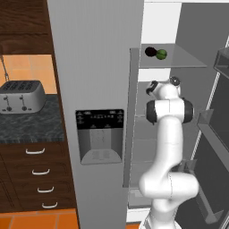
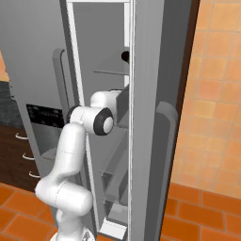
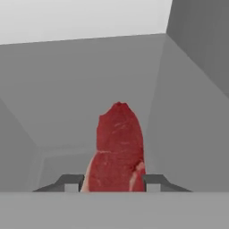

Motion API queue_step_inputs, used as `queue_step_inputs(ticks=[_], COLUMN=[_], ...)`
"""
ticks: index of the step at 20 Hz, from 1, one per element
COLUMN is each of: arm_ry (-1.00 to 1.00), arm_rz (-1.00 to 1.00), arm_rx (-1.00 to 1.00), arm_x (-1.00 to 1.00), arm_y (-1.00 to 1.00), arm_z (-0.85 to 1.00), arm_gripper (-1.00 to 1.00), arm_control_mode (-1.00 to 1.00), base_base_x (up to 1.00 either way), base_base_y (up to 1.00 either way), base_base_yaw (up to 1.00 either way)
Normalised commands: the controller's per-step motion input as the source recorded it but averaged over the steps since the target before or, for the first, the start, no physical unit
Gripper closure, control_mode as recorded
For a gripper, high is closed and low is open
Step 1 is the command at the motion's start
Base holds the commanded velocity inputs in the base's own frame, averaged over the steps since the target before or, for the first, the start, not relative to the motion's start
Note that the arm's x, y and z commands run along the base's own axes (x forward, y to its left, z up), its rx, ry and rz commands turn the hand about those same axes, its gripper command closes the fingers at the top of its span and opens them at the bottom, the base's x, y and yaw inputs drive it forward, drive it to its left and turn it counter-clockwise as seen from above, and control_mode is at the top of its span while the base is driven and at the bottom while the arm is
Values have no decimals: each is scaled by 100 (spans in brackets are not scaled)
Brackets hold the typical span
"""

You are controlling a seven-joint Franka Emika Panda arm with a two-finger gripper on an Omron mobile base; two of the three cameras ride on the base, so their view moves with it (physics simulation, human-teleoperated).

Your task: Place one avocado and one steak in each tupperware on the nearby counter, to pack two identical lunches.

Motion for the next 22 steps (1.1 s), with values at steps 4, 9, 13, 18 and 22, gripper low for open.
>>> queue_step_inputs(ticks=[4, 9, 13, 18, 22], arm_ry=[2, 0, 0, 0, 0], arm_rz=[15, 13, 4, 0, 0], arm_rx=[6, 1, -3, -7, -2], arm_x=[8, -34, -86, -100, -100], arm_y=[54, 96, 100, 87, 41], arm_z=[-56, 0, 0, 0, 44], arm_gripper=[100, 100, 100, 100, 100], arm_control_mode=[-100, -100, -100, -100, -100], base_base_x=[0, 0, 0, 0, 0], base_base_y=[0, 0, 0, 0, 0], base_base_yaw=[0, 0, 0, 0, 0])
